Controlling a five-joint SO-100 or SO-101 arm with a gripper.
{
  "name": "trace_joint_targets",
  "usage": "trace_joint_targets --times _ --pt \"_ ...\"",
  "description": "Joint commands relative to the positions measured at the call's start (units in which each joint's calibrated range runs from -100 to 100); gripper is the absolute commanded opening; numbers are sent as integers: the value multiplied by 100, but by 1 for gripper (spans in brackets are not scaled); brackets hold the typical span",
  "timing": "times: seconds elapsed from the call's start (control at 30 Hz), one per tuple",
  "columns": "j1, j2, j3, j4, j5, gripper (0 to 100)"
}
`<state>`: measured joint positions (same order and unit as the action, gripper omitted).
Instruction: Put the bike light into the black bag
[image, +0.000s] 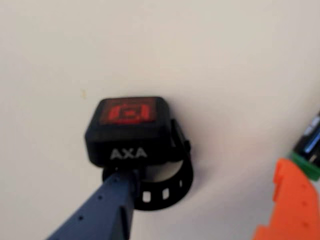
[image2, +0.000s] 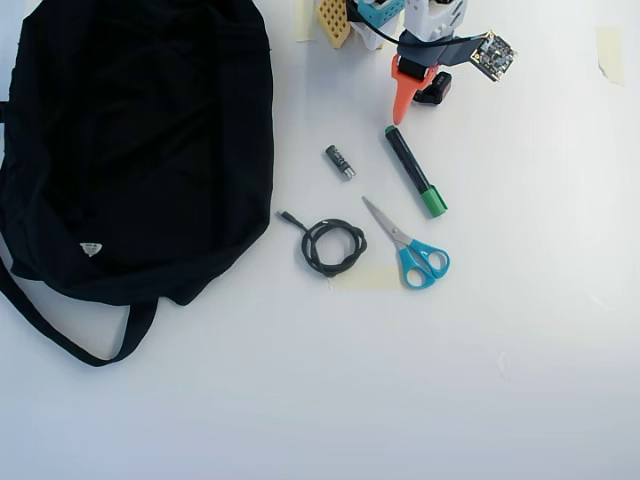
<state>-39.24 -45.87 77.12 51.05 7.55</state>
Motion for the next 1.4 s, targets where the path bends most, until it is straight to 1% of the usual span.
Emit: trace_joint_targets --times 0.0,0.2,0.67,0.9,1.1,1.13,1.2,1.27,1.37 --pt "-18 -2 -3 -75 -10 27" --pt "-41 -35 -30 -75 -120 2" --pt "34 -110 -354 -75 -146 2" --pt "19 -102 -1270 11 -718 2" --pt "4 -27 -1746 11 -938 2" --pt "19 -27 -1926 20 -1053 2" --pt "27 -69 -2169 28 -1064 2" --pt "102 -44 -2474 244 -1059 2" --pt "191 -2 -2896 967 -1053 2"
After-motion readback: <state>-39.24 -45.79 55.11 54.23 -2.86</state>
